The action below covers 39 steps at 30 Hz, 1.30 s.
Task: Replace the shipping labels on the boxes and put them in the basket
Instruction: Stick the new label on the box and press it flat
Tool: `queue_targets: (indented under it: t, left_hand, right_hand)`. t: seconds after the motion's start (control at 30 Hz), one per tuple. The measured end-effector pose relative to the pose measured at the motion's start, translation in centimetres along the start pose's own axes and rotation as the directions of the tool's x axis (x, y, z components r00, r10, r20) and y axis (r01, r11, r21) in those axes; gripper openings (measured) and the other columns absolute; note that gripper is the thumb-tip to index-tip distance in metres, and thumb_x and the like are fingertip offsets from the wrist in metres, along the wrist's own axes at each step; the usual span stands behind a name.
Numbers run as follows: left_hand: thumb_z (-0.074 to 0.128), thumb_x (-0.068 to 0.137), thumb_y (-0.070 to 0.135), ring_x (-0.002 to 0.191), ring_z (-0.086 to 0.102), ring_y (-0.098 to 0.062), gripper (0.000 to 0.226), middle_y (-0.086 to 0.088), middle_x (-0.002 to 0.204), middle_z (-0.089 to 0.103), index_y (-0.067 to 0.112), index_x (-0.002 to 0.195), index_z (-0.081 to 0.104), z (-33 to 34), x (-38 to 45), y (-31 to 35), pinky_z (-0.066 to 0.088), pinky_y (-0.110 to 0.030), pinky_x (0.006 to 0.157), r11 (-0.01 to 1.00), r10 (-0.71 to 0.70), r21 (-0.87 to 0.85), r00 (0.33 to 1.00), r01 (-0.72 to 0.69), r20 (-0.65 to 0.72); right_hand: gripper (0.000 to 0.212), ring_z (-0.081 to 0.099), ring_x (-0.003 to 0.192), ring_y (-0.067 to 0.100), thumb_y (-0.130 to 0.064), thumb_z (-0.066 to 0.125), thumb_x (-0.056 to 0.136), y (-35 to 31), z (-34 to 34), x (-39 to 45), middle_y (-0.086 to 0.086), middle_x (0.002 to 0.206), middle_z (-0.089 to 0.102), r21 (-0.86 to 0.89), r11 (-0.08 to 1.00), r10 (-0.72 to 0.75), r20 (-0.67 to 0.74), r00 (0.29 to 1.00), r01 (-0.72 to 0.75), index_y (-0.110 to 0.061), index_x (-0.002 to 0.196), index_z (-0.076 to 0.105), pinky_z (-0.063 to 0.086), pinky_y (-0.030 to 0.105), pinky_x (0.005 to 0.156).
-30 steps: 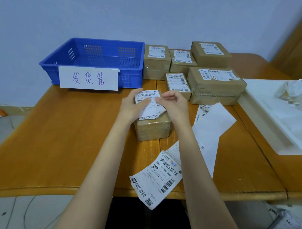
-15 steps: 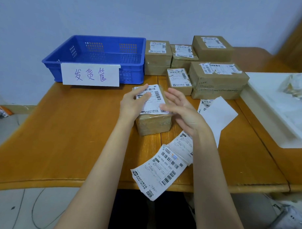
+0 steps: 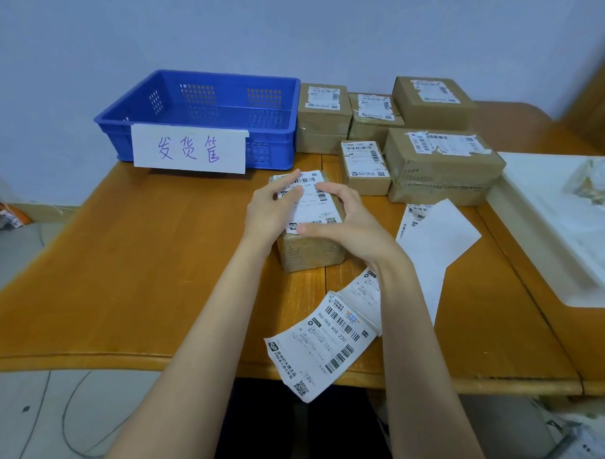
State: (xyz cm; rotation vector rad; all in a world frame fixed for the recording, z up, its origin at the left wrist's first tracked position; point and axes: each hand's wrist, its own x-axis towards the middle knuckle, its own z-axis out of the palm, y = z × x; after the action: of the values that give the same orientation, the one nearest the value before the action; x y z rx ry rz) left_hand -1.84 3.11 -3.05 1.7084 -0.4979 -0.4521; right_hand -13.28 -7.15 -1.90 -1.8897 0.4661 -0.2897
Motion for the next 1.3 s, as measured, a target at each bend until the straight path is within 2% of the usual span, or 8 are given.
queue_targets:
  t: [0.4,0.47,0.57,0.73,0.97,1.07,1.17,1.3]
  left_hand:
    - [0.054,0.097,0.051,0.063,0.068,-0.002,0.024,0.006,0.085,0.069,0.029,0.099,0.064,-0.1,0.6,0.8,0.047,-0.011,0.058,0.979,-0.191,-0.057,0.980,0.194,0.058]
    - [0.053,0.094,0.057,0.092,0.071,-0.003,0.031,0.002,0.110,0.070,0.032,0.109,0.066,0.1,0.5,0.3,0.054,-0.019,0.081,0.982,-0.184,-0.028,0.981,0.186,0.055]
    - [0.062,0.092,0.051,0.137,0.043,-0.021,0.049,-0.004,0.157,0.028,0.043,0.139,0.051,0.3,0.4,-0.7,0.046,-0.042,0.107,0.994,-0.024,0.110,0.998,0.018,0.058]
    - [0.073,0.083,0.050,0.137,0.042,-0.025,0.066,-0.005,0.157,0.023,0.045,0.142,0.047,0.1,0.2,-0.6,0.051,-0.044,0.102,0.991,-0.010,0.133,0.998,0.002,0.060]
    - [0.074,0.086,0.041,0.133,0.048,-0.026,0.070,-0.007,0.155,0.025,0.040,0.147,0.042,0.2,0.4,-0.8,0.054,-0.042,0.099,0.998,-0.016,0.067,0.997,0.011,0.072]
    - [0.080,0.079,0.038,0.127,0.055,-0.022,0.097,-0.004,0.153,0.036,0.038,0.156,0.021,0.0,0.4,-0.5,0.053,-0.044,0.101,0.998,-0.064,-0.023,0.996,0.065,0.062]
    - [0.080,0.082,0.018,0.107,0.066,-0.019,0.109,-0.004,0.139,0.055,0.026,0.159,0.004,-0.3,0.6,0.1,0.059,-0.035,0.086,0.945,-0.243,-0.220,0.970,0.241,0.020]
    - [0.070,0.092,0.030,0.080,0.066,-0.010,0.074,-0.004,0.118,0.065,0.019,0.152,0.028,0.0,0.8,1.0,0.051,-0.018,0.047,0.912,-0.323,-0.277,0.946,0.303,-0.031]
  right_hand:
    - [0.091,0.030,0.122,0.006,-0.045,0.081,0.073,-1.1,0.1,0.2,-0.010,0.145,0.022,-0.158,0.987,0.013,0.063,0.998,-0.003,-0.029,0.146,0.029,0.034,0.020,0.086]
    - [0.074,0.032,0.120,0.002,-0.048,0.071,0.082,-0.9,0.0,0.1,-0.011,0.147,0.028,-0.034,0.999,0.017,0.020,1.000,-0.016,-0.031,0.144,0.035,0.034,0.017,0.087]
    - [0.066,0.043,0.131,0.009,-0.029,0.073,0.086,0.3,-0.7,-0.1,-0.009,0.147,0.043,0.137,0.990,0.034,0.051,0.998,-0.041,-0.036,0.143,0.039,0.039,0.037,0.110]
    - [0.066,0.051,0.130,0.015,0.004,0.057,0.090,1.3,-2.2,-0.1,0.002,0.144,0.050,0.447,0.889,-0.006,0.224,0.975,-0.097,-0.020,0.148,0.038,0.042,0.033,0.109]
    - [0.083,0.054,0.127,0.015,0.008,0.068,0.076,1.7,-2.3,0.0,0.003,0.144,0.051,0.518,0.852,-0.048,0.226,0.973,-0.078,-0.017,0.148,0.035,0.049,0.030,0.100]
    - [0.086,0.052,0.129,0.022,0.005,0.070,0.072,1.8,-2.5,0.3,0.009,0.145,0.048,0.687,0.717,0.009,0.158,0.987,-0.116,-0.015,0.147,0.034,0.045,0.036,0.105]
    - [0.069,0.058,0.118,0.019,-0.017,0.073,0.082,1.2,-1.9,1.0,0.008,0.137,0.054,0.535,0.835,0.215,-0.100,0.972,-0.129,-0.017,0.144,0.041,0.046,0.037,0.104]
    - [0.066,0.057,0.116,0.017,-0.037,0.072,0.085,0.1,-0.9,3.4,0.001,0.135,0.056,0.251,0.940,0.282,-0.185,0.941,-0.232,-0.018,0.141,0.045,0.049,0.036,0.098]
